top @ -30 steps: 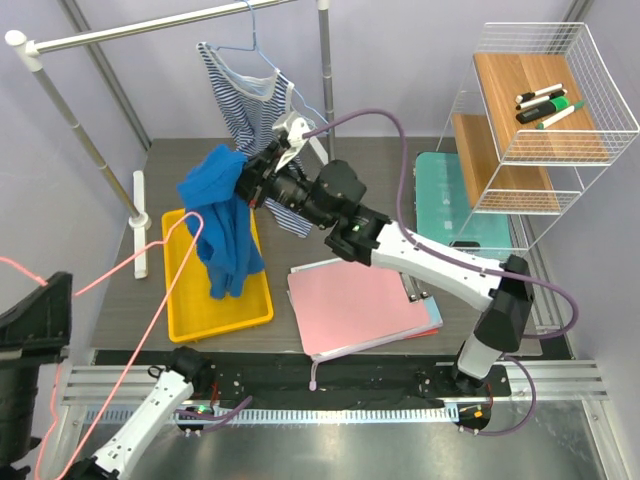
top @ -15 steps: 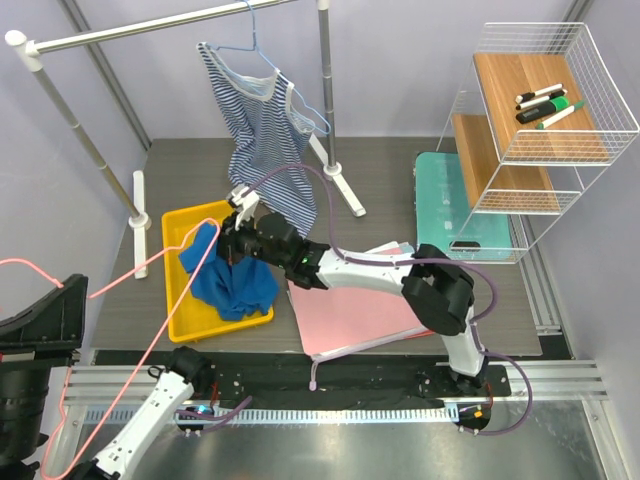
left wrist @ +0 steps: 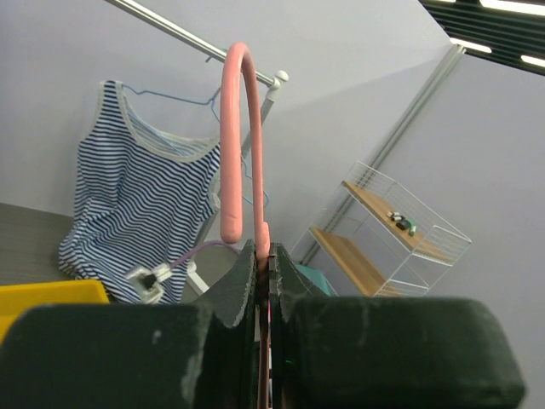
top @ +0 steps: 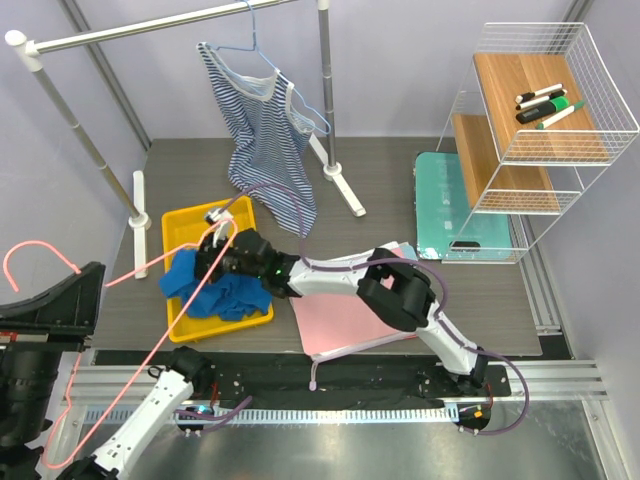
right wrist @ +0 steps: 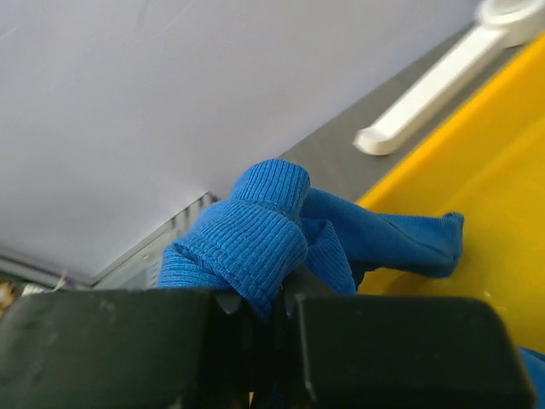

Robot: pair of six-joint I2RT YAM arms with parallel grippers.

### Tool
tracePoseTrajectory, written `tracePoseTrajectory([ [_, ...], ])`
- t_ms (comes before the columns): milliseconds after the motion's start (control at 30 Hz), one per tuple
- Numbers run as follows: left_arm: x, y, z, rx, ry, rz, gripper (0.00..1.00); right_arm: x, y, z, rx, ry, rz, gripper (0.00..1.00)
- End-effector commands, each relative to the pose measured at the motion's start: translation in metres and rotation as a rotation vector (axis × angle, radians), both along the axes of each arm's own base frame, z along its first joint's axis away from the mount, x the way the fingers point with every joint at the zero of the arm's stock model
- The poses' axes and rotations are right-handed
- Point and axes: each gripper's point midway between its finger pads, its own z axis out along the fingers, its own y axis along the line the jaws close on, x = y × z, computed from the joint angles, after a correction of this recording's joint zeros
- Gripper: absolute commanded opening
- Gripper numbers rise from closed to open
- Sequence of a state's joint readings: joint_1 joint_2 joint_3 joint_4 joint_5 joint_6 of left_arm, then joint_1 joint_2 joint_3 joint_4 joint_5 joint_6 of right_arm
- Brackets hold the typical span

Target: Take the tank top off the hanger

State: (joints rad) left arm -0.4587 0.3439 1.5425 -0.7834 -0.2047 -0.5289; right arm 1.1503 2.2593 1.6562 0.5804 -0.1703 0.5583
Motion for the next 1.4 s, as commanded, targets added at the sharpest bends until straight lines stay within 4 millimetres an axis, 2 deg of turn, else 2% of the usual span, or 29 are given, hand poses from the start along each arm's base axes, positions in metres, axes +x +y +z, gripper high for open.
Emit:
tracePoseTrajectory([
  [0,0.007,-0.022,0.004,-0.017,0.035,-0.103,0.0,-0.059,0.028,0.081,0.191,-0.047,0.196,0.01],
  [67,0.006,-0.025,0.008,-0.017,0.038,-0.12,0.0,-0.056,0.026,0.097,0.187,-0.082,0.184,0.01],
  [167,0.006,-0.029,0.007,-0.018,0.047,-0.142,0.0,-0.04,0.015,0.092,0.16,-0.085,0.104,0.01],
  [300,0.01,-0.032,0.003,-0.046,0.049,-0.151,0.0,-0.041,0.006,0.114,0.212,-0.065,0.142,0.01],
  [333,0.01,-0.032,0.002,-0.055,0.047,-0.152,0.0,-0.042,0.003,0.125,0.217,-0.079,0.143,0.01],
  [433,0.011,-0.034,0.003,-0.072,0.043,-0.161,0.0,-0.038,-0.001,0.149,0.263,-0.072,0.145,0.01],
  [500,0.01,-0.034,0.008,-0.086,0.028,-0.171,0.0,-0.028,-0.004,0.154,0.278,-0.053,0.143,0.01],
  [600,0.01,-0.037,0.013,-0.093,0.014,-0.188,0.0,-0.011,-0.006,0.129,0.212,-0.007,0.105,0.01],
  [633,0.011,-0.039,0.012,-0.089,0.018,-0.193,0.0,-0.007,-0.009,0.109,0.176,0.018,0.095,0.01],
  [733,0.019,-0.046,0.008,-0.078,0.044,-0.203,0.0,0.006,-0.015,0.068,0.064,0.066,0.065,0.15],
  [833,0.024,-0.051,0.005,-0.067,0.057,-0.215,0.0,0.006,-0.017,0.049,-0.021,0.066,0.081,0.33],
  [867,0.026,-0.052,0.005,-0.066,0.058,-0.216,0.0,0.006,-0.018,0.05,-0.039,0.04,0.085,0.45],
  [900,0.026,-0.053,0.006,-0.063,0.059,-0.223,0.0,0.009,-0.021,0.051,-0.054,0.031,0.066,0.5],
  [933,0.028,-0.055,0.005,-0.057,0.065,-0.227,0.0,0.01,-0.026,0.044,-0.093,0.034,0.05,0.59],
  [967,0.028,-0.056,0.006,-0.05,0.066,-0.231,0.0,0.012,-0.03,0.043,-0.112,0.026,0.036,0.62],
  [1000,0.028,-0.058,0.005,-0.043,0.069,-0.238,0.0,0.016,-0.038,0.051,-0.126,-0.006,0.006,0.64],
  [1067,0.033,-0.062,0.003,-0.021,0.079,-0.242,0.0,0.016,-0.052,0.048,-0.18,-0.022,-0.018,0.71],
  [1100,0.032,-0.067,0.002,-0.004,0.08,-0.269,0.0,0.015,-0.064,0.053,-0.2,-0.051,-0.029,0.71],
  [1167,0.04,-0.077,-0.004,0.031,0.113,-0.294,0.0,0.02,-0.085,0.049,-0.255,-0.049,-0.062,0.72],
  [1200,0.041,-0.079,-0.003,0.05,0.118,-0.296,0.0,0.019,-0.101,0.027,-0.321,-0.029,-0.068,0.73],
  [1233,0.043,-0.082,-0.003,0.065,0.125,-0.305,0.0,0.021,-0.117,0.042,-0.314,-0.039,-0.1,0.73],
  [1267,0.048,-0.088,-0.006,0.086,0.143,-0.325,0.0,0.024,-0.129,0.041,-0.329,-0.033,-0.121,0.73],
  [1300,0.047,-0.09,-0.003,0.1,0.133,-0.337,0.0,0.029,-0.152,0.021,-0.379,-0.007,-0.154,0.73],
  [1333,0.047,-0.093,-0.002,0.105,0.127,-0.349,0.0,0.031,-0.17,0.039,-0.351,-0.016,-0.182,0.74],
  [1367,0.044,-0.098,-0.001,0.115,0.117,-0.382,0.0,0.034,-0.184,0.04,-0.352,-0.012,-0.206,0.74],
])
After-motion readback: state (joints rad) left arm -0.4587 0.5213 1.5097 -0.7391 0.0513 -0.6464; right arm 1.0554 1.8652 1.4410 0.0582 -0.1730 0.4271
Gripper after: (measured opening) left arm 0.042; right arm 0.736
